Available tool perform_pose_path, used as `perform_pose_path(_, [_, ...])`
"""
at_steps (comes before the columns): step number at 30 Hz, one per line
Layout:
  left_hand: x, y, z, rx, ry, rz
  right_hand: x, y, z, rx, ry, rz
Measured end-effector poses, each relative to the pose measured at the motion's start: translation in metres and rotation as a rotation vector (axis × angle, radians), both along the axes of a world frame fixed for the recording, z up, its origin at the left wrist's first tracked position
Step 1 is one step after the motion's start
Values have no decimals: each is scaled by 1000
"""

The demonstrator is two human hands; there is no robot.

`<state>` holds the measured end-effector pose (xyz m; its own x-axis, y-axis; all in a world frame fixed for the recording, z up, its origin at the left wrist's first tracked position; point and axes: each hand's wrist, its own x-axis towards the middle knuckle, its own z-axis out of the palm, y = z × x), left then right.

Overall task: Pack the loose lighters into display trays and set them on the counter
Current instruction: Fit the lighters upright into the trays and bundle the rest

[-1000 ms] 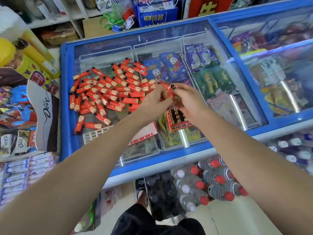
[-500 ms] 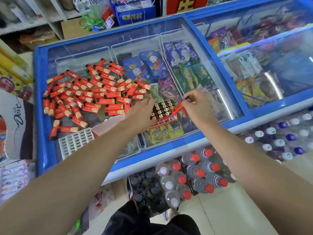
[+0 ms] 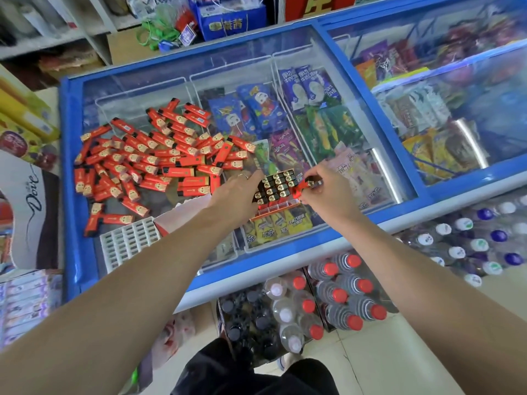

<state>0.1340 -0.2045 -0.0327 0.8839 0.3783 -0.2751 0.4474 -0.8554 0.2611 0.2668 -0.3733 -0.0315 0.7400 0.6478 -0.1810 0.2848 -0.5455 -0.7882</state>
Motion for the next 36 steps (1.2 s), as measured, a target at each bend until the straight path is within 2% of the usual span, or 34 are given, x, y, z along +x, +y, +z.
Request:
perform_pose_path(10, [0, 6, -5, -34, -6, -19, -5, 9, -20, -66, -26, -48])
perform_pose_path(22, [0, 7, -7, -16, -10, -35, -9, 15, -34, -75, 121, -119])
perform_pose_path(27, [0, 7, -6, -7, 1, -32, -6, 20, -27, 14, 298, -234])
perform_pose_path(30, [0, 10, -8, -34, -4, -42, -5, 21, -25, 12, 337, -268])
perform_pose_path(32, [-1, 12, -7, -58, 7, -50, -3, 21, -23, -40, 284, -265])
perform_pose_path(36, [-6, 25, -2, -103, 39, -24, -2, 28, -14, -71, 21, -244])
